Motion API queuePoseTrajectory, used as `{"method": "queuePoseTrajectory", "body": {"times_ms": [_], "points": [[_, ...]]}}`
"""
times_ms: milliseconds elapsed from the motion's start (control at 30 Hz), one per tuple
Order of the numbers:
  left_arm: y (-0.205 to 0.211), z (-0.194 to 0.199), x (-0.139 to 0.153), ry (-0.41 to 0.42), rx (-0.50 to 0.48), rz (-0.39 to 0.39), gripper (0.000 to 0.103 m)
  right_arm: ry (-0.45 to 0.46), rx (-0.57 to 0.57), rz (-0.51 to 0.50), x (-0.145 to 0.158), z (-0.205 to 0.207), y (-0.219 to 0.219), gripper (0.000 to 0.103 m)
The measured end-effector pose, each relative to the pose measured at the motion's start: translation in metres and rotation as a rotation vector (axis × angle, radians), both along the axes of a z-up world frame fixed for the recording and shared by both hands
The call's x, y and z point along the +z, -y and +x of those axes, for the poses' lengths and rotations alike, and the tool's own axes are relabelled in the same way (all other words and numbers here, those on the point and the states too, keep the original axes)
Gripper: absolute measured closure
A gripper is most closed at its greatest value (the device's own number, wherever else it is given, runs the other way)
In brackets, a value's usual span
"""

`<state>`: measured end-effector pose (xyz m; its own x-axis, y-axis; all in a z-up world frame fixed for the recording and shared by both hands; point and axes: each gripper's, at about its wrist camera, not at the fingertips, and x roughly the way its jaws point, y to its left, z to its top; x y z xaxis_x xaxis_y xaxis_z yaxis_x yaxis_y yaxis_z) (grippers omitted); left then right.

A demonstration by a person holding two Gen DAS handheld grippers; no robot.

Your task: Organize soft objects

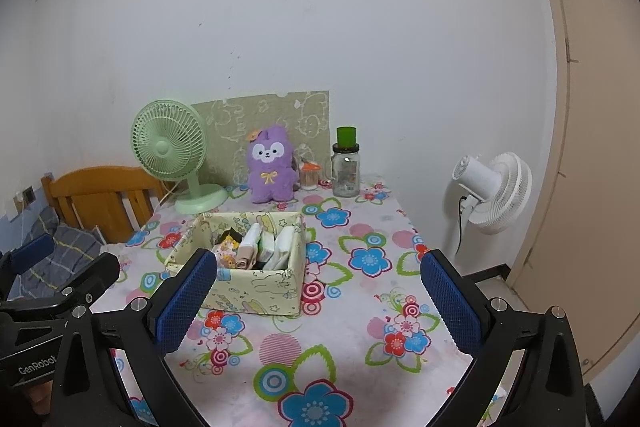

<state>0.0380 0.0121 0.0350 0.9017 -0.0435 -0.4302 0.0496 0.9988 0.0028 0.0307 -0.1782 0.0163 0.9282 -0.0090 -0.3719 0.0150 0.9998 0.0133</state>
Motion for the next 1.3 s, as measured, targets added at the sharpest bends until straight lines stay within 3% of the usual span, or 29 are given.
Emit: {"method": "queuePoseTrajectory", "body": {"times_ms": [1300], "points": [[-0.001, 0.01, -0.005, -0.022, 0.005, -0.006, 0.0, -0.033, -0.001, 0.008, -0.004, 0.011, -0.001, 0.0]]}}
